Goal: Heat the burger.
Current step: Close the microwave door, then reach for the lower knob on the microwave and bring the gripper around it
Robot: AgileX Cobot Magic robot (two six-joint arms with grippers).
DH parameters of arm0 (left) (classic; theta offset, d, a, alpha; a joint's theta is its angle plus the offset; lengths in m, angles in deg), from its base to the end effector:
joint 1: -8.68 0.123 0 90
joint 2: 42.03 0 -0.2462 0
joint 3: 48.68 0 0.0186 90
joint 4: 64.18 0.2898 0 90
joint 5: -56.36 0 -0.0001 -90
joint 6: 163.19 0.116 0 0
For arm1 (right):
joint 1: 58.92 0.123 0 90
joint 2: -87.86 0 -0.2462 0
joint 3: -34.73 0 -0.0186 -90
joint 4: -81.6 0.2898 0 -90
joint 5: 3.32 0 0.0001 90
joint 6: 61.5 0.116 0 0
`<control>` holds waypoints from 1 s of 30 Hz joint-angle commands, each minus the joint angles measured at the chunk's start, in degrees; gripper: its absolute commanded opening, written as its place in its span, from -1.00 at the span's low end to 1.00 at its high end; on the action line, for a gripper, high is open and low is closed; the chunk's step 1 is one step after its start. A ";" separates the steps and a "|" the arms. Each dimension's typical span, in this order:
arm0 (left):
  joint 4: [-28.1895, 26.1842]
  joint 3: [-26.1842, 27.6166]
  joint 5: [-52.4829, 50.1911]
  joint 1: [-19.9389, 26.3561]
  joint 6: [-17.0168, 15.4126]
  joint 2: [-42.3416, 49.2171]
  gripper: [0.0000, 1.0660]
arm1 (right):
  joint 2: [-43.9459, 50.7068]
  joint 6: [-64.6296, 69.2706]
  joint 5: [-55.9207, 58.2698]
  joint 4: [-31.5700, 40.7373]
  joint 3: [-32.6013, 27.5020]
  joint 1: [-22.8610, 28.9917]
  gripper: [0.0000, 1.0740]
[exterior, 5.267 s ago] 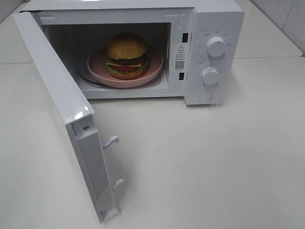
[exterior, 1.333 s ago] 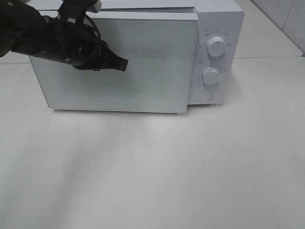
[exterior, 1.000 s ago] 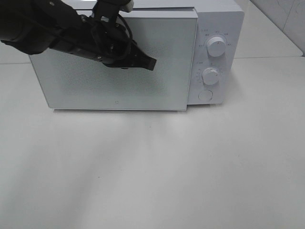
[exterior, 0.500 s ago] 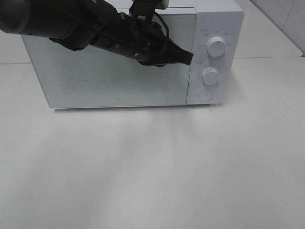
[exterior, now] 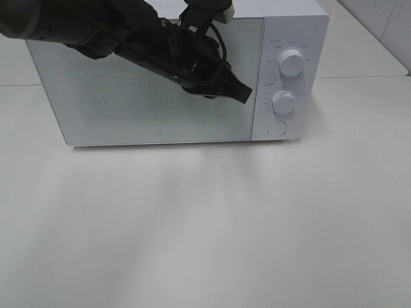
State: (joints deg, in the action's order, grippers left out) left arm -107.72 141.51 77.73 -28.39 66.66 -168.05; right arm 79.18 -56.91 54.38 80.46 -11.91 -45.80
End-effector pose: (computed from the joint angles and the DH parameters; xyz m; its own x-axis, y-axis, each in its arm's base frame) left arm 0.3794 -0.3232 0.1379 -0.4184 0.4921 -0.7633 0.8023 0.5942 -0.0567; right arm 0.0891 0.0188 0.2949 -0.3946 -0.0207 -0.9186 -0.1849 0.9811 0.0573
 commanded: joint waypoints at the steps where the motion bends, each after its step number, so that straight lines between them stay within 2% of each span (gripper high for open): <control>1: 7.45 0.97 4.98 0.86 -5.44 2.12 -1.00 | 1.20 -0.34 -0.52 0.06 -0.17 -0.29 0.41; 2: 7.45 0.97 4.98 0.86 -5.44 2.12 -1.00 | 1.20 -0.34 -0.52 0.06 -0.17 -0.29 0.41; 3: 12.66 0.92 9.57 0.86 -10.20 3.21 -1.00 | 1.20 -0.34 -0.52 0.06 -0.17 -0.29 0.41; 4: 12.66 0.92 9.57 0.86 -10.20 3.21 -1.00 | 1.20 -0.34 -0.52 0.06 -0.17 -0.29 0.41; 5: 15.53 0.92 12.09 0.86 -13.01 3.72 -1.00 | 1.20 -0.34 -0.52 0.06 -0.17 -0.29 0.41; 6: 20.28 0.92 16.79 0.86 -17.82 4.81 -1.00 | 1.20 -0.34 -0.52 0.06 -0.17 -0.29 0.41; 7: 20.28 0.92 16.79 0.86 -17.82 4.81 -1.00 | 1.20 -0.34 -0.52 0.06 -0.17 -0.29 0.41; 8: 24.41 0.92 21.31 0.86 -22.46 6.02 -1.00 | 1.20 -0.34 -0.52 0.06 -0.17 -0.29 0.41; 9: 26.41 0.92 23.84 0.86 -24.58 6.59 -1.00 | 1.20 -0.34 -0.52 0.06 -0.17 -0.29 0.41; 10: 26.41 0.92 23.84 0.86 -24.58 6.59 -1.00 | 1.20 -0.34 -0.52 0.06 -0.17 -0.29 0.41; 11: 29.51 0.92 28.59 0.86 -27.90 7.73 -1.00 | 1.20 -0.34 -0.52 0.06 -0.17 -0.29 0.41; 12: 30.71 0.92 30.71 0.86 -29.62 8.14 -1.00 | 1.20 -0.34 -0.52 0.06 -0.17 -0.29 0.41; 13: 30.71 0.92 30.71 0.86 -29.62 8.14 -1.00 | 1.20 -0.34 -0.52 0.06 -0.17 -0.29 0.41; 14: 32.49 0.92 34.43 0.92 -32.60 8.71 -1.00 | 1.20 -0.34 -0.52 0.06 -0.17 -0.29 0.41; 15: 32.49 0.92 34.43 0.92 -32.60 8.71 -1.00 | 1.20 -0.34 -0.52 0.06 -0.17 -0.29 0.41; 16: 33.40 0.92 38.04 1.20 -35.75 9.11 -1.00 | 1.20 -0.34 -0.52 0.06 -0.17 -0.29 0.41; 17: 33.63 0.92 39.82 1.38 -37.59 9.17 -1.00 | 1.20 -0.34 -0.52 0.06 -0.17 -0.29 0.41; 18: 33.63 0.92 39.82 1.38 -37.59 9.17 -1.00 | 1.20 -0.34 -0.52 0.06 -0.17 -0.29 0.41; 19: 33.69 0.92 43.20 2.12 -40.51 9.28 -1.00 | 1.20 -0.34 -0.52 0.06 -0.17 -0.29 0.41; 21: 33.69 0.92 44.52 2.46 -41.54 9.28 -1.00 | 1.20 -0.34 -0.52 0.06 -0.17 -0.29 0.41; 22: 33.75 0.92 47.50 3.44 -43.14 9.28 -1.00 | 1.20 -0.34 -0.52 0.06 -0.17 -0.29 0.41; 25: 33.92 0.86 51.97 5.27 -44.29 9.28 -1.00 | 1.20 -0.34 -0.52 0.06 -0.17 -0.29 0.41; 30: 34.61 -1.60 51.91 9.22 -46.18 12.55 -1.00 | 1.20 -0.34 -0.52 0.06 -0.17 -0.29 0.41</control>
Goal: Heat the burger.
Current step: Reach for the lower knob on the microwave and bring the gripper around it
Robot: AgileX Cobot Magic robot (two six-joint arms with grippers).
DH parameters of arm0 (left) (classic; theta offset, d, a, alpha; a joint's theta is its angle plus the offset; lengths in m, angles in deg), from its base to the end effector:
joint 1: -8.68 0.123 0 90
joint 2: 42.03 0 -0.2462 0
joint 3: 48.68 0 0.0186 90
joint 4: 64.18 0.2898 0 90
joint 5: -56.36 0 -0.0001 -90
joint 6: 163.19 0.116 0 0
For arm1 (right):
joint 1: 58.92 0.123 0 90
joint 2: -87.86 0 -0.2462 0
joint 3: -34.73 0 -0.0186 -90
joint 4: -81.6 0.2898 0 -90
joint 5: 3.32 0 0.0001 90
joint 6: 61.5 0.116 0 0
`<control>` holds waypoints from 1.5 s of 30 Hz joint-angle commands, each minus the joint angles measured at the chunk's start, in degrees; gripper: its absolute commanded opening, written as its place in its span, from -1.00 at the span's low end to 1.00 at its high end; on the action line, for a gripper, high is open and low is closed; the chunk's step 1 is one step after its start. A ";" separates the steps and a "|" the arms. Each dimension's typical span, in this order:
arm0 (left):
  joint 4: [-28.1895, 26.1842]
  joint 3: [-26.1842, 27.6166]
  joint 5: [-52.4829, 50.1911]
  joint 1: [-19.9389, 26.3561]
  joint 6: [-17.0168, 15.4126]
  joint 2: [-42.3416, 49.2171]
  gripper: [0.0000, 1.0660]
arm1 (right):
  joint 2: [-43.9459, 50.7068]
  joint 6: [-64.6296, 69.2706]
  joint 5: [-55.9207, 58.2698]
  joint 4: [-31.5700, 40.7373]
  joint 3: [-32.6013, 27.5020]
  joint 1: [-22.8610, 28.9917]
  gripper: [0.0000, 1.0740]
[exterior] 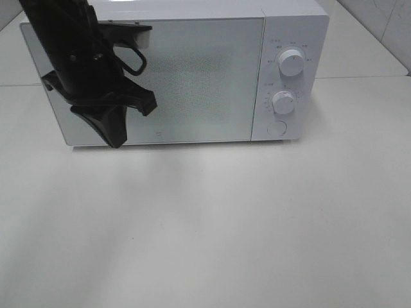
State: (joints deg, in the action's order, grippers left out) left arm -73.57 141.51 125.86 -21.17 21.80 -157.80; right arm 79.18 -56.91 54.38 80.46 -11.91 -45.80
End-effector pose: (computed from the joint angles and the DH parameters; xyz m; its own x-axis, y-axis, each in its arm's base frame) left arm 0.3393 -0.2152 0.1706 -0.8487 0.5204 -0.0946 0.5289 0.8354 -0.1495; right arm 0.0891 0.0188 0.2949 -0.3946 -0.0207 -0.9186 -0.1849 0.9811 0.0573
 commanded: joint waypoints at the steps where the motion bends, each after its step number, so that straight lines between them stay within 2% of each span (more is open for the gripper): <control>1: 0.63 -2.46 3.72 2.98 -1.38 3.32 -1.00 | 1.20 -0.34 -0.52 0.06 -0.17 -0.29 0.41; 5: 3.44 -7.51 3.72 8.14 -3.50 10.03 -1.00 | 1.20 -0.34 -0.52 0.06 -0.17 -0.29 0.41; 8: 4.01 -8.77 3.72 9.40 -4.07 11.29 -1.00 | 1.20 -0.34 -0.52 0.06 -0.17 -0.29 0.41; 11: 8.59 -14.73 3.72 14.21 -9.17 19.82 -1.00 | 1.20 -0.34 -0.52 0.06 -0.17 -0.29 0.41; 13: 9.80 -15.76 3.72 14.73 -10.26 21.43 -1.00 | 1.20 -0.34 -0.52 0.06 -0.17 -0.29 0.41; 14: 12.03 -18.16 3.67 15.47 -11.69 25.84 -1.00 | 1.20 -0.34 -0.52 0.06 -0.17 -0.29 0.41; 18: 14.73 -21.83 3.61 15.81 -13.01 32.14 -1.00 | 1.20 -0.34 -0.52 0.06 -0.17 -0.29 0.41; 22: 14.78 -26.30 3.55 15.81 -13.06 42.91 -1.00 | 1.20 -0.34 -0.52 0.06 -0.17 -0.29 0.41; 24: 14.50 -27.16 3.55 15.81 -13.06 44.75 -1.00 | 1.20 -0.34 -0.52 0.06 -0.17 -0.29 0.41; 25: 13.58 -28.82 3.55 15.81 -13.01 49.16 -1.00 | 1.20 -0.34 -0.52 0.06 -0.17 -0.29 0.41; 27: 13.18 -29.45 3.55 15.81 -13.01 50.99 -1.00 | 1.20 -0.34 -0.52 0.06 -0.17 -0.29 0.41; 28: 12.55 -30.94 3.32 15.81 -13.01 55.35 -1.00 | 1.20 -0.34 -0.57 0.06 -0.17 -0.29 0.41; 29: 12.55 -30.94 3.32 15.81 -13.01 55.35 -1.00 | 1.20 -0.34 -0.57 0.06 -0.17 -0.29 0.41; 33: 11.63 -34.55 1.43 15.81 -12.61 66.06 -1.00 | 1.20 -0.34 -0.57 0.06 -0.17 -0.29 0.41; 35: 11.63 -35.12 1.15 15.81 -12.43 67.84 -1.00 | 1.20 -0.34 -0.57 0.06 -0.17 -0.29 0.41; 36: 11.63 -36.50 0.69 15.81 -11.17 72.42 -1.00 | 1.20 -0.34 -0.57 0.06 -0.17 -0.29 0.41; 37: 11.63 -36.50 0.69 15.81 -11.17 72.42 -1.00 | 1.20 -0.34 -0.57 0.06 -0.17 -0.29 0.41; 39: 11.23 -38.79 0.52 15.81 -8.65 78.72 -1.00 | 1.20 -0.29 -0.57 0.06 -0.17 -0.29 0.41; 40: 11.23 -38.79 0.52 15.81 -8.65 78.72 -1.00 | 1.20 -0.29 -0.57 0.06 -0.17 -0.29 0.41; 45: 10.54 -44.35 -0.97 15.81 -6.07 90.30 -1.00 | 1.20 -0.29 -0.57 0.11 -0.17 -0.29 0.41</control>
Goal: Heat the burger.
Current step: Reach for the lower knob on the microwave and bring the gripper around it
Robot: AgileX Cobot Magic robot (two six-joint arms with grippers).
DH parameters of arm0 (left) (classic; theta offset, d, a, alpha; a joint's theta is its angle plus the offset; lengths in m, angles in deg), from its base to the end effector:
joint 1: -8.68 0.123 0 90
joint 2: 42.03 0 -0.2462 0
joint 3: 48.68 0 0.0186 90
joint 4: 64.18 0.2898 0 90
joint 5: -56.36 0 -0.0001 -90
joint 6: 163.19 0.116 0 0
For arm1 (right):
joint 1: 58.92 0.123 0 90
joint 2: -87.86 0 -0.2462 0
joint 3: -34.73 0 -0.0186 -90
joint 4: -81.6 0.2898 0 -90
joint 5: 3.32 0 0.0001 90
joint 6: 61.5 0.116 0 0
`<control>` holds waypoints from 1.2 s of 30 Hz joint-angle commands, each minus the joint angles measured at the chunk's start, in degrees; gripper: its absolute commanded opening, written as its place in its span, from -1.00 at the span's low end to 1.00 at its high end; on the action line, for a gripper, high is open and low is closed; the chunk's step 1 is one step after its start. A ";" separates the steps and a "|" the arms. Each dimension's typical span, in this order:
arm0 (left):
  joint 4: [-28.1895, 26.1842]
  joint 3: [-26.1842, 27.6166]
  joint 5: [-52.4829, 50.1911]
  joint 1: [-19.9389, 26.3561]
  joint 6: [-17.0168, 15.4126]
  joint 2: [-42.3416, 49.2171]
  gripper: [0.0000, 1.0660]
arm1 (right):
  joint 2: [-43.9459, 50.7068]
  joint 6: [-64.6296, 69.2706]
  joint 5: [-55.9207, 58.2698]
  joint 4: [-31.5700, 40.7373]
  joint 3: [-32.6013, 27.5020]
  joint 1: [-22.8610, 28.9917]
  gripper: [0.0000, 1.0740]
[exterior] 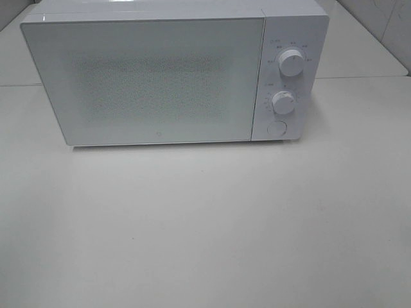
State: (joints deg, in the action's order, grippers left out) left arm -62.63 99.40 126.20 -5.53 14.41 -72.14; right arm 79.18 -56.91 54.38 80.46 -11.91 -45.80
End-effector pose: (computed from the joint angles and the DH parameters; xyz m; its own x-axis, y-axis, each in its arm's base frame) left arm 0.1176 -0.0267 0.3214 -0.6540 0.1320 -0.7449 0.2059 0.9785 -0.0073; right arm 0.0891 0.0188 0.2949 -0.3946 -0.0207 -0.9186 -0.1849 0.9811 0.0573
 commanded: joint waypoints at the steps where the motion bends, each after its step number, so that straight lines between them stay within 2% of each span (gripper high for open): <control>1: -0.40 -2.23 -1.32 0.17 1.32 4.64 -1.00 | 1.20 -0.29 -0.57 0.11 -0.17 -0.29 0.41; 5: -1.03 -6.42 -1.32 0.17 3.78 13.18 -1.00 | 1.20 -0.29 -0.57 0.11 -0.17 -0.29 0.41; 12: -2.23 -9.34 -3.44 0.17 5.50 23.03 -1.00 | 1.20 -0.29 -0.57 0.11 -0.17 -0.29 0.41; 16: -2.23 -10.71 -2.46 0.17 5.33 22.29 -1.00 | 1.03 -0.29 -0.69 0.06 -0.11 -0.29 0.41; 17: -2.23 -12.55 -2.92 0.17 5.33 22.63 -1.00 | 0.86 -0.34 -0.69 0.06 -0.11 -0.29 0.41; 30: -1.89 -14.15 -7.96 0.29 5.33 22.52 -1.00 | 0.69 -0.52 -2.98 -1.09 0.92 -0.29 0.41; 31: -2.29 -15.93 -10.49 0.29 5.21 22.46 -1.00 | 0.69 -0.52 -5.33 -1.09 1.03 -0.29 0.41; 36: -2.23 -15.70 -10.60 0.29 5.10 22.35 -1.00 | 0.69 -0.52 -12.83 -1.03 -0.06 -0.29 0.41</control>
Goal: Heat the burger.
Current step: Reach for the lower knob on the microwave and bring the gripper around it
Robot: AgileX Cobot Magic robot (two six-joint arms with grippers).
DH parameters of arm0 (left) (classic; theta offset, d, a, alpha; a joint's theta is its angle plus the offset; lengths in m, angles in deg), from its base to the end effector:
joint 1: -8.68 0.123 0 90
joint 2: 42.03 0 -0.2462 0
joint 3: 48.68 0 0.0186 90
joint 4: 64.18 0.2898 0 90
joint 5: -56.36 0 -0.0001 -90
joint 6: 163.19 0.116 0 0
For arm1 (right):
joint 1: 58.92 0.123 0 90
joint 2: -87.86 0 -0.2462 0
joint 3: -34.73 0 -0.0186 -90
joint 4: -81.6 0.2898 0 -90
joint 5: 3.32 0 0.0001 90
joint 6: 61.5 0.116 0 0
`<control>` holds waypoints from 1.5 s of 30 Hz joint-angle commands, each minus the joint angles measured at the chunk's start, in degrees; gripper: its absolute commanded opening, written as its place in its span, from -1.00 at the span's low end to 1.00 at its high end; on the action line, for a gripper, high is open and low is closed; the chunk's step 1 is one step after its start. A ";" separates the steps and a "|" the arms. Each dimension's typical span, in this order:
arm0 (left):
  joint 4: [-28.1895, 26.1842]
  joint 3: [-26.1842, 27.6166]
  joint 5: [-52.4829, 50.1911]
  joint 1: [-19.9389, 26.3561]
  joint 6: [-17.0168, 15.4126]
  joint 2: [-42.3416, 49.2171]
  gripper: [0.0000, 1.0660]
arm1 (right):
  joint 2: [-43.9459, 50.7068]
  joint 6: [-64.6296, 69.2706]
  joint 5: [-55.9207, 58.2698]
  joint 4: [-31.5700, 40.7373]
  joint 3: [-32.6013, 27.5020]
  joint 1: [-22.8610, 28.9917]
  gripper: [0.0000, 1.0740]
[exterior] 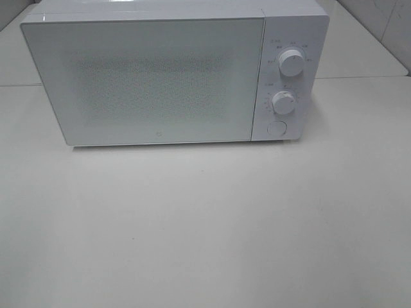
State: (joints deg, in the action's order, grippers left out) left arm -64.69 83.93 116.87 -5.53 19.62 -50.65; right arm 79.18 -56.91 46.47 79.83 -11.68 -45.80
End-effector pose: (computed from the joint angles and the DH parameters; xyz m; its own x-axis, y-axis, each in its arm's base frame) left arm 0.0872 -0.0230 0.2855 -0.4211 0.1527 -0.8940 0.2713 0.9618 0.0365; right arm 0.0938 0.0191 0.3114 -0.2617 0.0007 -0.9651 -0.1893 0.9805 0.0521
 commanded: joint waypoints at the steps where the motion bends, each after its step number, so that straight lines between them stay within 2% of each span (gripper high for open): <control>1: -0.29 -0.23 -1.26 0.29 -0.11 0.86 -1.00 | 0.69 -0.52 -8.59 -0.40 -1.26 -0.29 0.41; 10: -0.40 -0.23 -1.26 0.29 -0.11 0.06 -1.00 | 0.69 -0.52 -23.95 -0.40 -7.73 -0.29 0.41; 19: -0.34 -0.23 -1.26 0.29 -0.29 0.06 -1.00 | -1.60 -0.29 -31.46 -0.40 -12.49 -0.29 0.41; 25: -0.34 -0.23 -1.26 0.29 -0.29 0.06 -1.00 | -11.80 -0.29 -33.86 -0.46 -12.55 -0.29 0.41; 26: -0.34 -0.23 -1.26 0.29 -0.29 0.06 -1.00 | -15.93 -0.29 -36.21 -0.46 -12.55 -0.29 0.41; 28: -0.34 -0.23 -1.26 0.29 -0.29 0.06 -1.00 | -18.22 -0.29 -37.59 -0.46 -12.55 -0.29 0.41; 29: -0.34 -0.23 -1.26 0.29 -0.29 0.06 -1.00 | -23.15 -0.29 -40.51 -0.46 -12.55 -0.29 0.41; 31: -0.34 -0.23 -1.26 0.29 -0.29 0.06 -1.00 | -25.10 -0.29 -41.94 -0.46 -12.55 -0.29 0.41; 32: -0.34 -0.23 -1.26 0.29 -0.29 0.06 -1.00 | -30.14 -0.29 -45.78 -0.46 -12.55 -0.29 0.41; 36: -0.34 -0.23 -1.26 0.29 -0.29 0.06 -1.00 | -37.07 -0.29 -51.85 -0.46 -12.55 -0.29 0.41; 37: -0.34 -0.23 -1.26 0.29 -0.29 0.06 -1.00 | -41.77 -0.23 -56.89 -0.40 -12.55 -0.29 0.40; 41: -0.34 -0.23 -1.26 0.29 -0.29 0.06 -1.00 | -47.27 0.00 -63.48 -0.40 -12.55 -0.29 0.38; 45: -0.34 -0.23 -1.26 0.29 -0.29 0.06 -1.00 | -56.95 0.40 -74.54 -0.34 -12.55 -0.29 0.37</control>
State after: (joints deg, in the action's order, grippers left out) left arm -64.92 83.87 116.18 -5.35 19.62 -50.65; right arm 26.41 -56.91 -21.66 79.83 -24.35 -45.80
